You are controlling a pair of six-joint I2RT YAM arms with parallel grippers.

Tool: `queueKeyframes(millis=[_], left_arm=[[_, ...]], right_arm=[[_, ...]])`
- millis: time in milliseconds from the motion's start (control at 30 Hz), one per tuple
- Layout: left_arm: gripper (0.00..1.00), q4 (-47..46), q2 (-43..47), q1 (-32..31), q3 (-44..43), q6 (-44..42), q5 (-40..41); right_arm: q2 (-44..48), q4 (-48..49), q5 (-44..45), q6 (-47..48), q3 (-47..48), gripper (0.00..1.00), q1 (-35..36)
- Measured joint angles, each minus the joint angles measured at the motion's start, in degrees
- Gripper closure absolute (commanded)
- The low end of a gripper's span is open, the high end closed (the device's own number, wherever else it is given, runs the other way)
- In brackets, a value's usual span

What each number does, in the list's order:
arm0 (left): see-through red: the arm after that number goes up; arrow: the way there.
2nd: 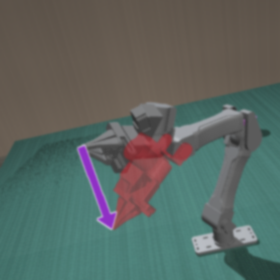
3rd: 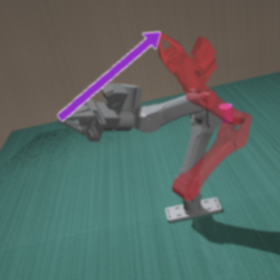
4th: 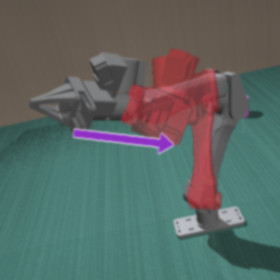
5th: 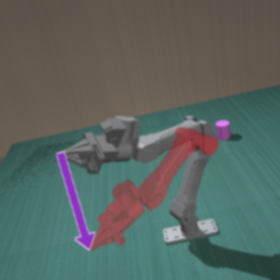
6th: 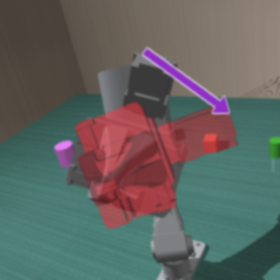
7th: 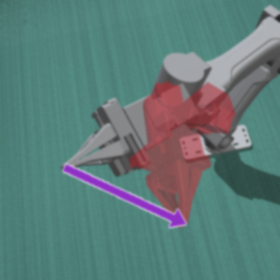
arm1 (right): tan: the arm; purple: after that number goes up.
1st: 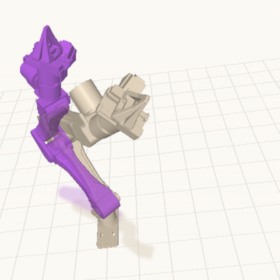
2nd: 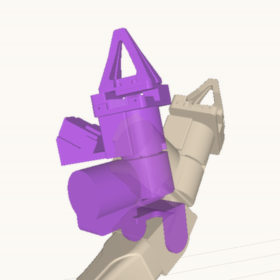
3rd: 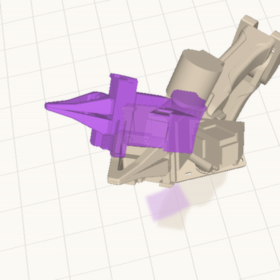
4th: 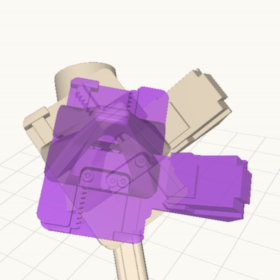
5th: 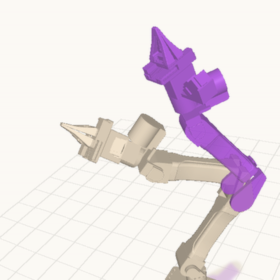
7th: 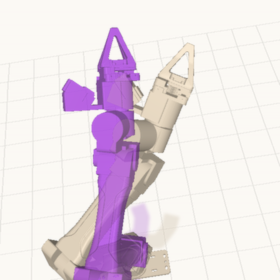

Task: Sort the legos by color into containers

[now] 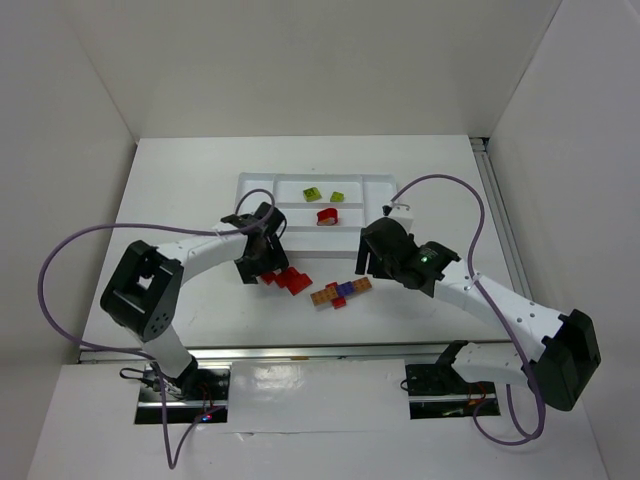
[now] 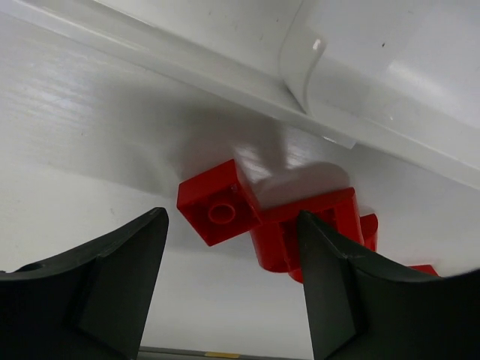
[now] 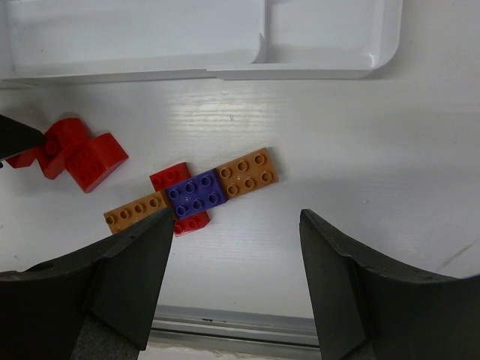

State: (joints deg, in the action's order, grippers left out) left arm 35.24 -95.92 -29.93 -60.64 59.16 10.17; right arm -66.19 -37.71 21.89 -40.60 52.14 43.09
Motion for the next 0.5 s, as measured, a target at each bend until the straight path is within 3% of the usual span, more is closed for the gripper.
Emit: queueKeyframes(millis=[167,433,500], left_arm=[[0.26,-1.40,-0.98,0.24,0.20,2.19,0.76],[0.53,-3.30,-0.92,1.55,2.36,3.67,1.64],[0.55,-3.28,-0.59,1.68,2.49,3.89,1.99]], right_arm=[[0.00,0.00,-0.04,0.00,0.00,0.25,0.00],[-0.57,0.02,-0.20,0.00,0.00,0.25,0.00],[-1.09,0.00,-0.33,0.00,0.00,0.25,0.00]])
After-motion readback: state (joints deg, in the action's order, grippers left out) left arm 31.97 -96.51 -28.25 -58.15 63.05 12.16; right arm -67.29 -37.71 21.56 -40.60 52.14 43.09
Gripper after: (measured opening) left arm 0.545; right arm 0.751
